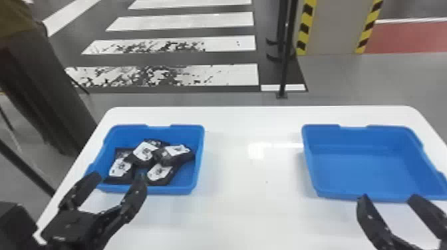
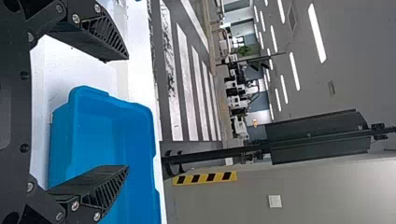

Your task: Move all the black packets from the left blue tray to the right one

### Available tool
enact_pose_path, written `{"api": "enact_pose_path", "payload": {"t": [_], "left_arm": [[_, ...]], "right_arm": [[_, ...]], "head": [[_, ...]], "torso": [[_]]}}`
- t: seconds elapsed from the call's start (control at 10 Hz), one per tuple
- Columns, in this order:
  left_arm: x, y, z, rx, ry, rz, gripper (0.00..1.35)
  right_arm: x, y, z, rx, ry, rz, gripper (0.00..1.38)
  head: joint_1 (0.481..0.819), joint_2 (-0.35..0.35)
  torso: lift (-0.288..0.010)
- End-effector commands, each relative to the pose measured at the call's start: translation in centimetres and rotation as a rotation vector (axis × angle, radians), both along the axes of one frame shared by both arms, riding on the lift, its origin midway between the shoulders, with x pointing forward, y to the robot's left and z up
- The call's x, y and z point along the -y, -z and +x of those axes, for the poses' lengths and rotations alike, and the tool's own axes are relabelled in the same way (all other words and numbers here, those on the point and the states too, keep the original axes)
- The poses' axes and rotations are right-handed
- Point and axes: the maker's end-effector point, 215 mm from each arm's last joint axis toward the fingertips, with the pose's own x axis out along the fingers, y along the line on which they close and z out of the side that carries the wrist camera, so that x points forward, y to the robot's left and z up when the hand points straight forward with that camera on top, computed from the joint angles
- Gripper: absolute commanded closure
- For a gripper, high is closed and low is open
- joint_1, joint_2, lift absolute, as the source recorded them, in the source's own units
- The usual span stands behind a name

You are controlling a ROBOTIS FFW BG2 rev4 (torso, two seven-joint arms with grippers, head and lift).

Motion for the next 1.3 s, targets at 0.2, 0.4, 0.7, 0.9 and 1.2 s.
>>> {"api": "enact_pose_path", "payload": {"t": [0.2, 0.4, 0.7, 0.9, 1.2], "left_arm": [[-0.2, 0.1, -0.1, -0.002, -0.005, 0.001, 0.13], [-0.2, 0.1, -0.1, -0.004, -0.005, 0.002, 0.13], [-1.3, 0.8, 0.8, -0.041, -0.021, 0.044, 0.13], [-2.3, 1.3, 2.6, -0.081, -0.033, 0.092, 0.14], [-2.4, 3.2, 5.5, -0.173, -0.012, 0.102, 0.14]], "right_arm": [[0.0, 0.0, 0.0, -0.001, 0.001, 0.003, 0.2], [0.0, 0.1, 0.0, -0.003, 0.001, 0.006, 0.2], [0.0, 0.2, -0.1, -0.005, 0.0, 0.012, 0.2], [0.0, 0.4, -0.1, -0.007, 0.0, 0.015, 0.2], [-0.1, 0.7, -0.2, -0.015, -0.001, 0.025, 0.2]], "head": [[0.695, 0.101], [0.695, 0.103], [0.695, 0.107], [0.695, 0.12], [0.695, 0.133]], "torso": [[-0.14], [-0.14], [-0.14], [-0.14], [-0.14]]}}
